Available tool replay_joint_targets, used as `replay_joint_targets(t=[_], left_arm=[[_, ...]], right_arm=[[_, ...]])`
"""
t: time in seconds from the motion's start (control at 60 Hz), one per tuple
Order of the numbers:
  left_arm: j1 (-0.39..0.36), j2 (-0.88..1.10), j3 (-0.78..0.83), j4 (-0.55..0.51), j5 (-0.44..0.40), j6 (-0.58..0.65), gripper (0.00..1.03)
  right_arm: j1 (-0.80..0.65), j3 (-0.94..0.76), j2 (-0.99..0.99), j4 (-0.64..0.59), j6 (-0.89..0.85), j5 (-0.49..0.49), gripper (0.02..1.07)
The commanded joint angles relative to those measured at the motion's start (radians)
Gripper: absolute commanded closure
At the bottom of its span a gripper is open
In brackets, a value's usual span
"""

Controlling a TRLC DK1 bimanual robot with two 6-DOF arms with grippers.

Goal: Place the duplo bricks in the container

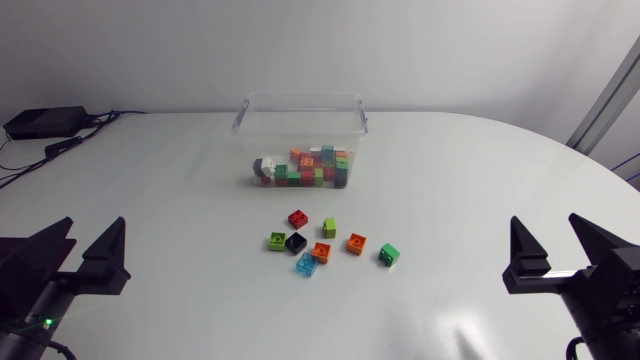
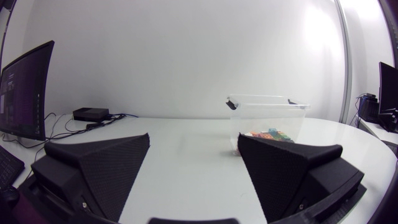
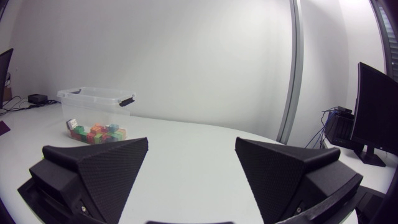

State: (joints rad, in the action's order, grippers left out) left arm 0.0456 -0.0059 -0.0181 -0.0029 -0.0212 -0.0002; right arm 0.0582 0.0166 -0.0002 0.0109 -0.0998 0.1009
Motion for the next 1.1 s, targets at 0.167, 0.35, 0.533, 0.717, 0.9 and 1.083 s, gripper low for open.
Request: replay_joint_targets(t=[0.167, 0.35, 0.533, 0.717, 0.9, 1.083], left_arm=[[-0.003, -0.008, 0.018, 0.006, -0.006, -0.018, 0.05], [-0.003, -0.009, -0.008, 0.011, -0.006, -0.018, 0.05], [-0.013, 0.009, -0.123, -0.055, -0.006, -0.018, 0.05], [-0.062, 0.188, -0.258, -0.072, -0.008, -0.02, 0.05], [-0.135, 0.457, -0.376, -0.072, -0.006, -0.041, 0.05], [-0.181, 0.762, -0.516, -0.132, -0.005, -0.017, 0.06]], right_arm=[[0.003, -0.021, -0.006, 0.02, 0.02, -0.003, 0.06], [0.003, -0.014, -0.007, 0.038, 0.02, 0.0, 0.06], [0.012, 0.056, 0.002, 0.006, 0.018, -0.004, 0.06], [0.019, 0.181, 0.16, 0.008, 0.017, -0.007, 0.06], [0.029, 0.278, 0.353, 0.015, 0.017, -0.021, 0.06], [0.035, 0.348, 0.506, -0.015, 0.017, -0.04, 0.06]])
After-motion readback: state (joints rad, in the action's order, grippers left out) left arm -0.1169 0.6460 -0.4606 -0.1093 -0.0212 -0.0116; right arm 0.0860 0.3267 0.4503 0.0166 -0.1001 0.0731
